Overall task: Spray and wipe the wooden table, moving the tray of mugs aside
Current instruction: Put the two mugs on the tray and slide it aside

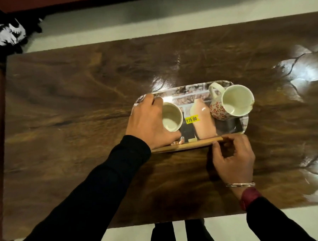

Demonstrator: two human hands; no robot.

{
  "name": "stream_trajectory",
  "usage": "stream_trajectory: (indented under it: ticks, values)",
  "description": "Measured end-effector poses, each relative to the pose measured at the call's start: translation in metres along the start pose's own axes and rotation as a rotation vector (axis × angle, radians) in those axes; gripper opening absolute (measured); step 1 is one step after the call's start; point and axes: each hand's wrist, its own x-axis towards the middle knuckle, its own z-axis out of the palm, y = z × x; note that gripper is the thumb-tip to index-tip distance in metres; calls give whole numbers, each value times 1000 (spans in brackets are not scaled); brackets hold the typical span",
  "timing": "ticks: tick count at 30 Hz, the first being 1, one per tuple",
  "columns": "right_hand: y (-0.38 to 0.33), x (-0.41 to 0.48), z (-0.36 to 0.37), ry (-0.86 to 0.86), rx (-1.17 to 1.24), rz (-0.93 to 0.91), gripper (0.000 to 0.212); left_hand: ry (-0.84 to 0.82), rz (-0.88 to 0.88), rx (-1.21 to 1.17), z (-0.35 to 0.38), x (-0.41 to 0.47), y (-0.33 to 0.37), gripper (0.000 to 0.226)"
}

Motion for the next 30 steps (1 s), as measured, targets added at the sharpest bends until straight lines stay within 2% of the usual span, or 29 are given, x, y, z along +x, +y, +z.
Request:
stream_trajectory:
  ticks: [5, 7, 9, 10, 12, 14, 16, 17, 20, 27, 30]
  values:
    - [14, 17, -7, 11, 16, 39, 16, 9, -62, 10, 5, -1, 8, 85]
    - [19, 25, -10, 61, 27, 112, 14, 45, -78, -8, 5, -7, 9, 106]
    - [27, 38, -12, 113, 44, 265, 17, 189, -88, -107, 4, -19, 5, 123]
    - [32, 46, -12, 121, 50, 351, 20, 298, -98, -174, 6, -29, 2, 118]
    - [41, 63, -15, 97, 54, 462, 27, 492, -221, -340, 15, -48, -9, 84]
    - [50, 81, -18, 11, 58, 482, 32, 559, -562, -483, 28, -62, -22, 51]
    - [57, 99, -20, -141, 67, 491, 31, 426, -899, -557, 43, -68, -40, 29]
    - [61, 108, -20, -228, 85, 515, 28, 328, -955, -621, 50, -69, -47, 24]
    - [66, 127, -23, -412, 170, 572, 22, 199, -944, -865, 66, -66, -62, 14]
    - [65, 141, -27, -533, 97, 498, 12, 222, -960, -1049, 78, -61, -73, 22]
    - [62, 144, -25, -571, 71, 451, 18, 252, -945, -1082, 78, -63, -74, 25]
